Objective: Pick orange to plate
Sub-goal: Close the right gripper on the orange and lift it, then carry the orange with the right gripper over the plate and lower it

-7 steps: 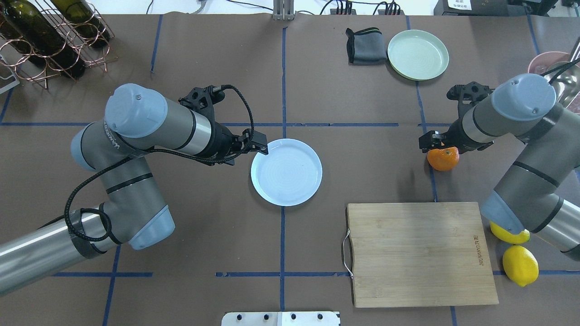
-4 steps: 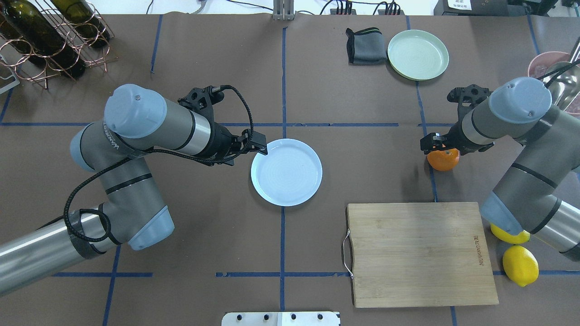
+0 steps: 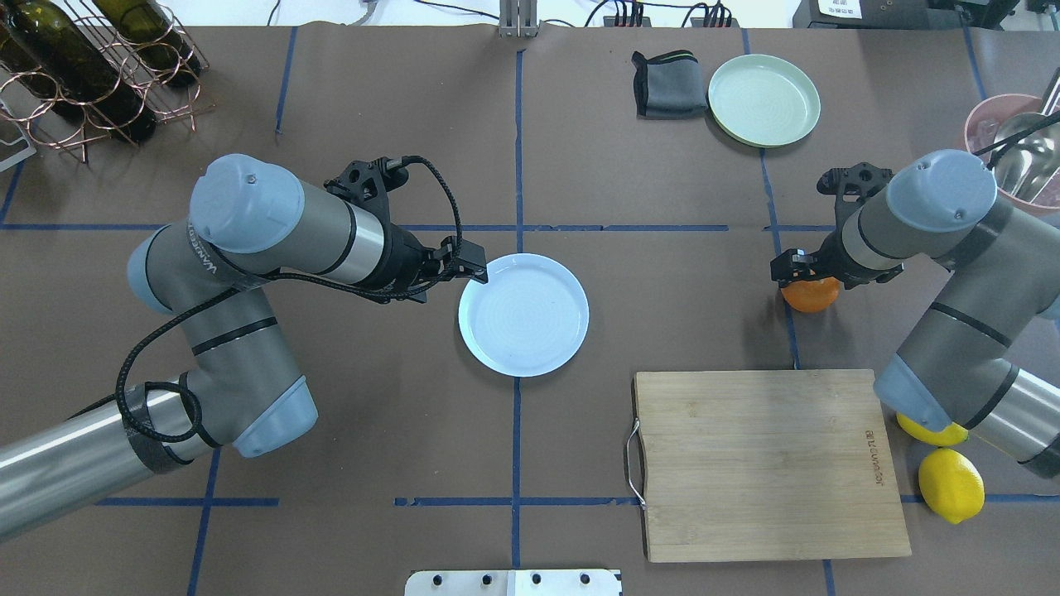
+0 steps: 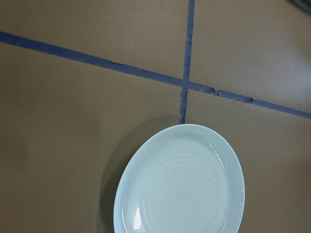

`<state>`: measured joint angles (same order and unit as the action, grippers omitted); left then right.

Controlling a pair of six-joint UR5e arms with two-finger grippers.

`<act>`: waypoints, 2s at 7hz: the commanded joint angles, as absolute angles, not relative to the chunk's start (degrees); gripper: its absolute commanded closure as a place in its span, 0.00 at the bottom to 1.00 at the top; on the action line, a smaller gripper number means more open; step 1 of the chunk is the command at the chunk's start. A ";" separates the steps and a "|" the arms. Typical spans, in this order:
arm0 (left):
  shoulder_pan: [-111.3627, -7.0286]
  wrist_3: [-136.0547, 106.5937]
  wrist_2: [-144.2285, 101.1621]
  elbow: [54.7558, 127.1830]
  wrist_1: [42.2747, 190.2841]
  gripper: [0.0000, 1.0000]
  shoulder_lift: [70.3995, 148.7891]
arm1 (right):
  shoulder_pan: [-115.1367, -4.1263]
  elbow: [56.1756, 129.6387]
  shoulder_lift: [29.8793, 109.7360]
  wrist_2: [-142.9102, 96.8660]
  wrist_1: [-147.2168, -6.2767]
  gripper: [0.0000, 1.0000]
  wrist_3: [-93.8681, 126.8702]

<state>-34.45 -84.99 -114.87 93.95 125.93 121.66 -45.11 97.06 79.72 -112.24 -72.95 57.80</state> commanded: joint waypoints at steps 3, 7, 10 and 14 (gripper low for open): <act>-34.45 -84.99 -114.87 94.13 125.95 0.01 121.46 | -44.56 96.68 79.63 -112.15 -73.04 0.91 58.01; -35.33 -85.69 -114.96 99.63 125.86 0.01 120.59 | -45.53 104.12 76.99 -113.99 -74.01 1.00 59.31; -38.13 -86.75 -115.58 111.60 125.86 0.01 112.96 | -41.69 104.42 66.23 -114.88 -73.21 1.00 78.43; -38.50 -86.75 -115.14 111.80 125.95 0.01 112.24 | -29.03 96.54 56.62 -103.99 -73.13 1.00 85.68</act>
